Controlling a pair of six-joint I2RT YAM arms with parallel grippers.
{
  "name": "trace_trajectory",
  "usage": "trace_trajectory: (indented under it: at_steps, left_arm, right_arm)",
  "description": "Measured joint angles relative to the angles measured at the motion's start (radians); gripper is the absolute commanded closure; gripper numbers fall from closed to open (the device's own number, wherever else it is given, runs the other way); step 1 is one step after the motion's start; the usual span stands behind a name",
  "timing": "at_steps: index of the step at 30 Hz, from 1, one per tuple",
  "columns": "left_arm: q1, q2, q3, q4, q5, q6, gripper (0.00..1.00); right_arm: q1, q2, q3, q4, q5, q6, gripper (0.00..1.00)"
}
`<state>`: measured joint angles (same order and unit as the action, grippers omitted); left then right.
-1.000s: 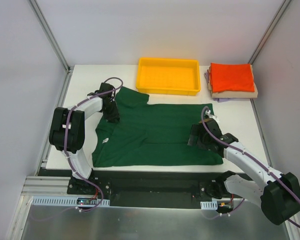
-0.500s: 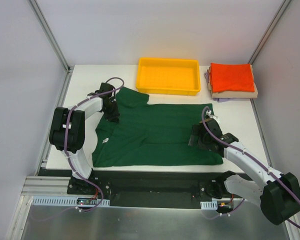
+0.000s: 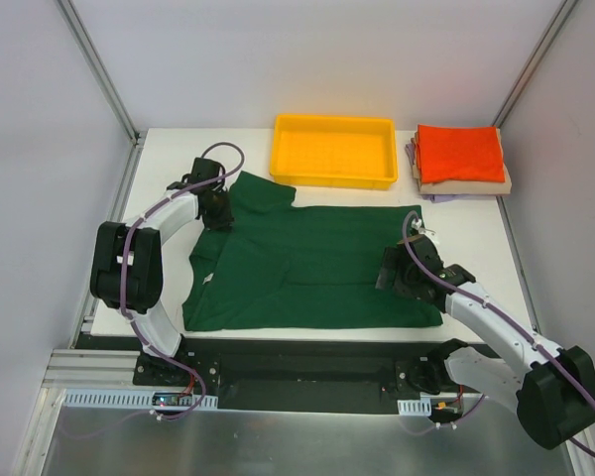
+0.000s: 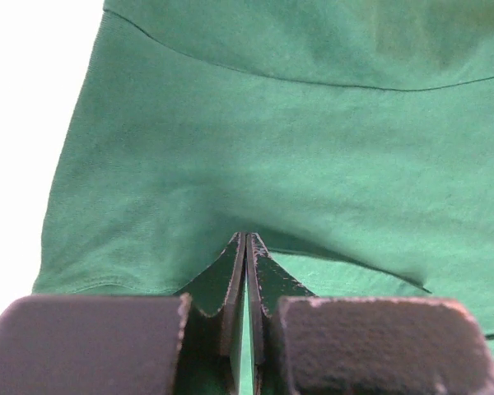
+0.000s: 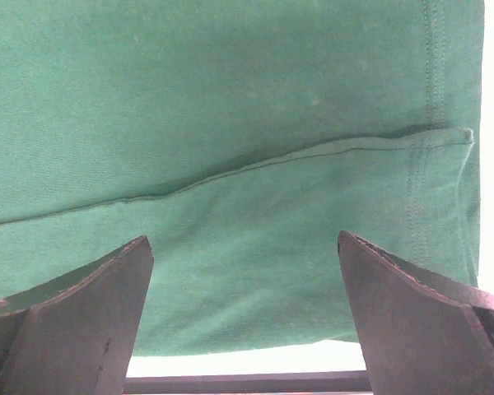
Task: Fold and stack the t-shirts
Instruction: Fold the flattened tshirt in 1/3 of the way
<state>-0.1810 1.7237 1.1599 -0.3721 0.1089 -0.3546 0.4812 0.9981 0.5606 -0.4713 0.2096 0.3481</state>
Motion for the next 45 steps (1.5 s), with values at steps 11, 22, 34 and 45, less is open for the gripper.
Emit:
trace_trajectory:
  at_steps: [11, 22, 34, 45]
  left_arm:
    - [0.008, 0.001, 0.021, -0.006, -0.037, 0.017, 0.01]
    - [0.042, 0.166, 0.52, -0.044, -0.049, 0.053, 0.01]
    - [0.182, 0.819, 1.194, -0.14, 0.357, 0.077, 0.05]
    - [0.163, 0.903, 1.229, -0.141, 0.435, 0.025, 0.3]
  right_arm:
    - [-0.014, -0.006, 0.056, -0.05, 0.052, -0.035, 0.04]
    - [-0.094, 0.065, 0.216, -0.027, 0.079, -0.1, 0.04]
    - [-0.126, 0.142, 0.208, -0.027, -0.029, -0.113, 0.04]
    - [-0.13, 0.109, 0.164, -0.036, -0.042, -0.106, 0.04]
